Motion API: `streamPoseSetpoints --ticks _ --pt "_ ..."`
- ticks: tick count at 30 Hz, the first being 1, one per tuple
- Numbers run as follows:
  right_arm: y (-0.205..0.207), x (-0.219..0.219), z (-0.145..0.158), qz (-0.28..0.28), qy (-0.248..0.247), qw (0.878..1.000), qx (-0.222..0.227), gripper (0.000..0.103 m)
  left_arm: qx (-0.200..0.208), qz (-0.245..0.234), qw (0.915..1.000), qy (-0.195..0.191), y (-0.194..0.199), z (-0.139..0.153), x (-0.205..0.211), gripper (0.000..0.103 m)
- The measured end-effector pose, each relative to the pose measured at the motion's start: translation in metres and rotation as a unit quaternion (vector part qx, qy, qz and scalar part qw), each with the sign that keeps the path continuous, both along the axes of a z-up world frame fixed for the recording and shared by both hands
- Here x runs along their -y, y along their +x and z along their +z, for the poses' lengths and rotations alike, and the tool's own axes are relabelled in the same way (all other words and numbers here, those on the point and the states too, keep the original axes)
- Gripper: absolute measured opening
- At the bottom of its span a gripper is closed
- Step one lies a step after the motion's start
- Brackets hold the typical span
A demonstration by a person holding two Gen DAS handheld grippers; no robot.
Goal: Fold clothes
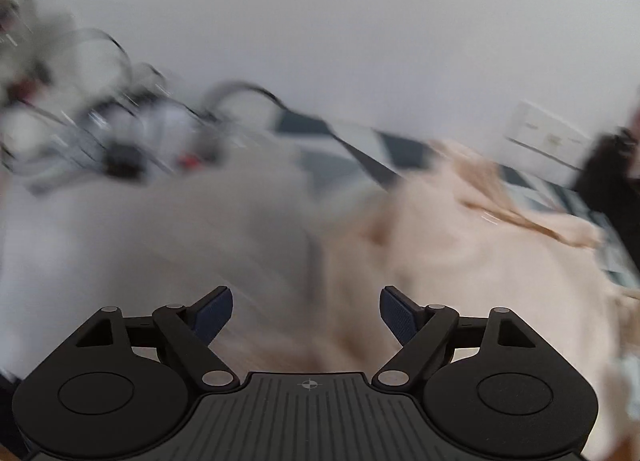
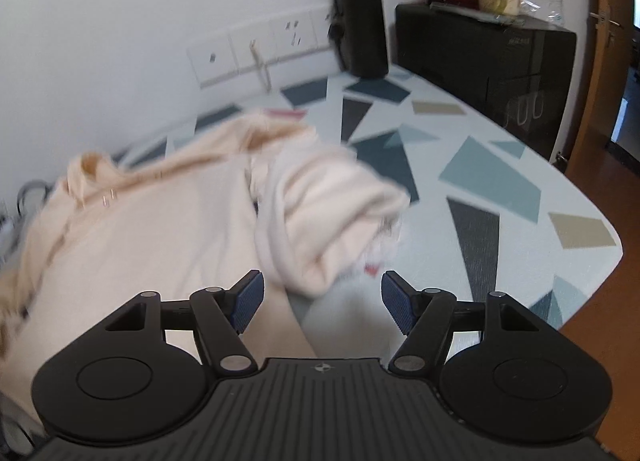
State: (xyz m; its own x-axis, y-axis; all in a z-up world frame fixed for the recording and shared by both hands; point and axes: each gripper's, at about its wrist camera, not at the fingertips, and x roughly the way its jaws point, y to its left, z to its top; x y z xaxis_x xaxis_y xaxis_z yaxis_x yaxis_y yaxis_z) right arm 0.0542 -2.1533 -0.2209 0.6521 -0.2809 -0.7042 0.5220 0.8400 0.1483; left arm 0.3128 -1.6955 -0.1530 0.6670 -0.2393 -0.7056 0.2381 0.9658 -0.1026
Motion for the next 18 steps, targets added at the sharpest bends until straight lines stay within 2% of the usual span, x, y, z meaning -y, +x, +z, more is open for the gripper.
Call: streamPoseSetpoints --ticks 2,3,4,5,6,7,9,12,15,18 --pt "-0.003 -0.008 -0.013 -0.001 0.008 1.000 -0.016 0.067 0.010 -0.001 0.9999 0.006 0.002 0.009 -0.006 0.078" --pt "-0.005 -0.013 -0.019 -0.002 0.011 1.000 -0.023 0.067 0.008 -0.018 0.9998 -0.006 -0.002 0.014 -0.007 0.078" --pt "-0.007 -0.018 -0.024 -0.004 0.013 1.000 -0.028 0.066 0.004 -0.045 0.9989 -0.014 -0.009 0.018 -0.006 0.073" --pt "-0.009 -0.023 -0.028 -0.006 0.014 0.999 -0.035 0.066 -0.002 -0.078 0.9967 -0.021 -0.018 0.022 -0.002 0.068" --pt "-0.011 -0.027 -0.032 -0.009 0.012 0.999 -0.043 0.066 -0.007 -0.111 0.9935 -0.023 -0.029 0.023 0.004 0.052" --pt "-0.014 -0.032 -0.036 -0.013 0.010 0.999 -0.052 0.066 -0.016 -0.143 0.9894 -0.021 -0.040 0.020 0.012 0.043" --pt "-0.018 -0.037 -0.043 -0.023 0.004 0.998 -0.065 0.065 -0.037 -0.188 0.9813 -0.010 -0.057 0.007 0.026 0.044" --pt "-0.023 -0.037 -0.048 -0.041 -0.001 0.996 -0.075 0.065 -0.061 -0.208 0.9759 0.023 -0.070 -0.026 0.044 0.045" --pt "-0.024 -0.031 -0.051 -0.051 -0.006 0.996 -0.074 0.063 -0.037 -0.194 0.9781 0.066 -0.069 -0.047 0.055 0.049" --pt "-0.020 -0.031 -0.052 -0.029 -0.001 0.997 -0.069 0.055 -0.025 -0.191 0.9767 0.096 -0.065 -0.059 0.066 0.054"
